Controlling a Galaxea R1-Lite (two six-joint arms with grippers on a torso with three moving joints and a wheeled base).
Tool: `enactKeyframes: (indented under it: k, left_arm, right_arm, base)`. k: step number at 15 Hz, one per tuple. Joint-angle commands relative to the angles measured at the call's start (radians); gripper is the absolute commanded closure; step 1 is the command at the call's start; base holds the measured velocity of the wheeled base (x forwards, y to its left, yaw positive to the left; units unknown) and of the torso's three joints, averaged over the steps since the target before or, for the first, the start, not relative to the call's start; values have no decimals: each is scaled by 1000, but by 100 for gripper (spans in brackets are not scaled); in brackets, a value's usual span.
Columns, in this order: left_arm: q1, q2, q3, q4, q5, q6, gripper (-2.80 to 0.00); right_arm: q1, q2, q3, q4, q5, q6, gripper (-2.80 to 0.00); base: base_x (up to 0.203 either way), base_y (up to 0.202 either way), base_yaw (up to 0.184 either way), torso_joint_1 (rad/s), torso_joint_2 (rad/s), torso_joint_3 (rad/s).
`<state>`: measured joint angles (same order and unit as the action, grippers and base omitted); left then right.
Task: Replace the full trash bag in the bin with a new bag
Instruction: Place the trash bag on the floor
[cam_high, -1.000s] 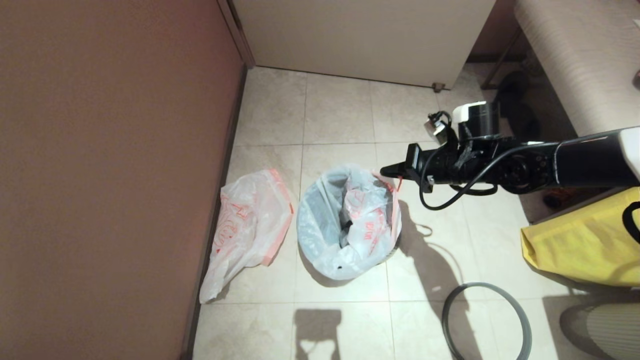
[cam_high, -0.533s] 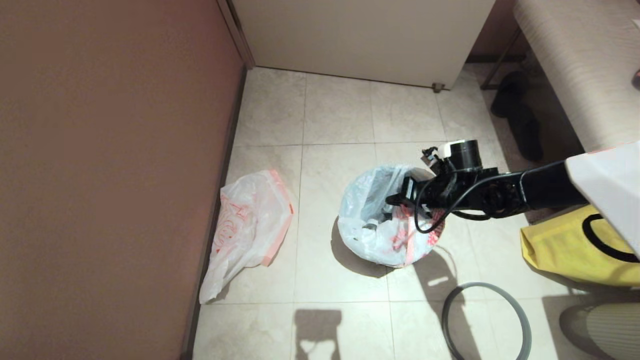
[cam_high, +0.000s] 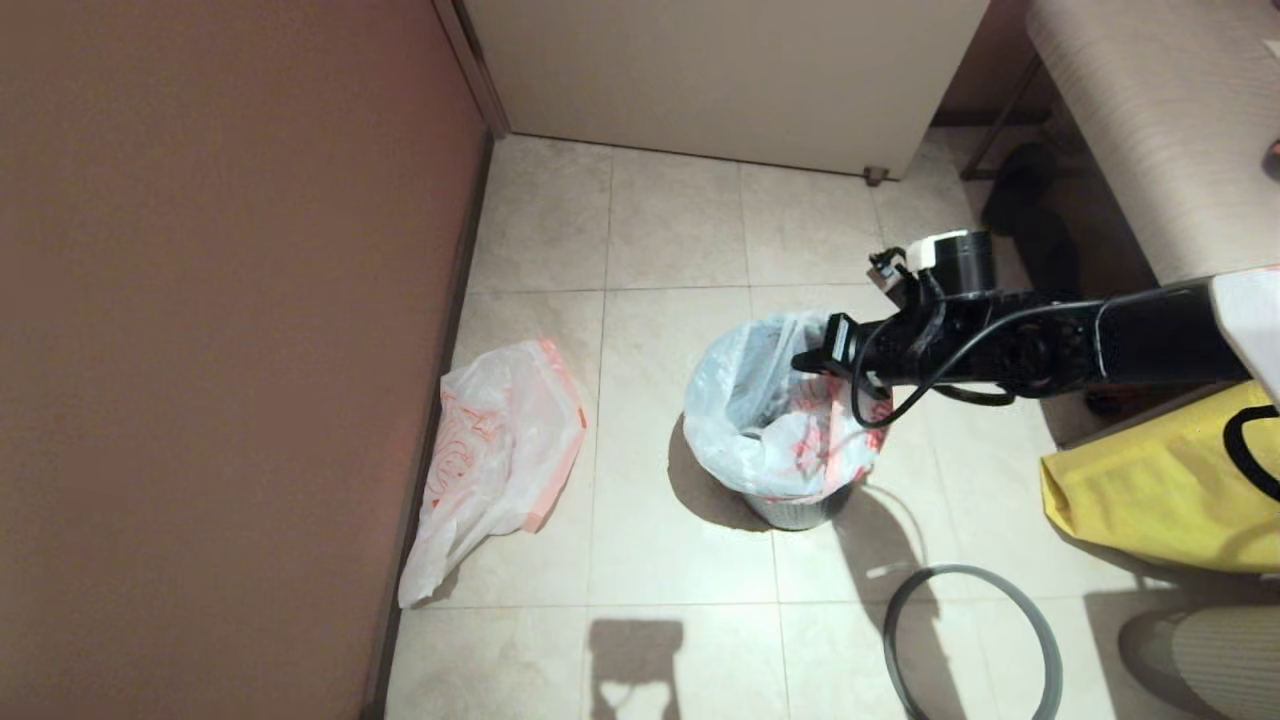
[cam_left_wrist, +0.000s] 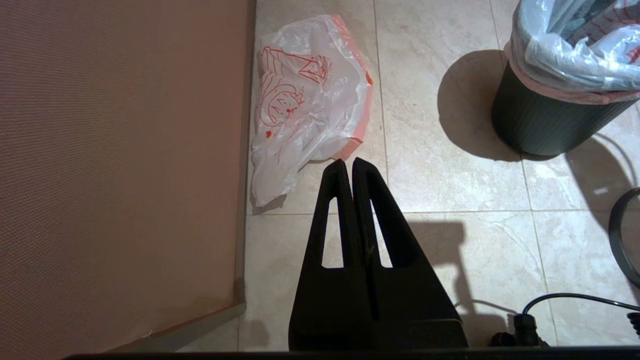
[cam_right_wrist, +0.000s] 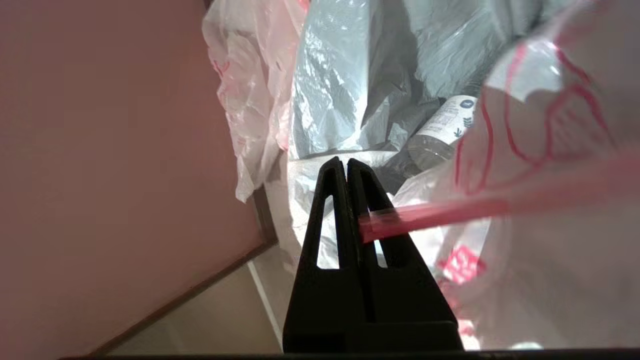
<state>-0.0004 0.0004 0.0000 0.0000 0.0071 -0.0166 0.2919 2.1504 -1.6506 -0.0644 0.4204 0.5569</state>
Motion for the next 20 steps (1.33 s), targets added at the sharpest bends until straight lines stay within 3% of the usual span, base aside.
enactKeyframes:
  k: [1,5,9,12,16,20]
  left_arm:
    - [0,0,0,0,1,0,0]
    - [0,0,0,0,1,0,0]
    - [0,0,0,0,1,0,0]
    - [0,0,0,0,1,0,0]
    - [0,0,0,0,1,0,0]
    - [0,0,0,0,1,0,0]
  right_arm:
    - [-10,-21,-4,26,-2,-24,0]
    - [-30,231,22,-35,-108,-58,0]
    - [-31,336,-81,-86,-195,-61,0]
    - [-17,104,-83,-26,-182,-33,0]
    - [-28,-182,-93,104,-82,30,0]
    - [-29,-32,62,64,-94,56,0]
  base:
    - [0,0,0,0,0,0]
    - [0,0,0,0,0,0]
    - [0,0,0,0,0,0]
    - [0,0,0,0,0,0]
    - [0,0,0,0,0,0]
    - [0,0,0,0,0,0]
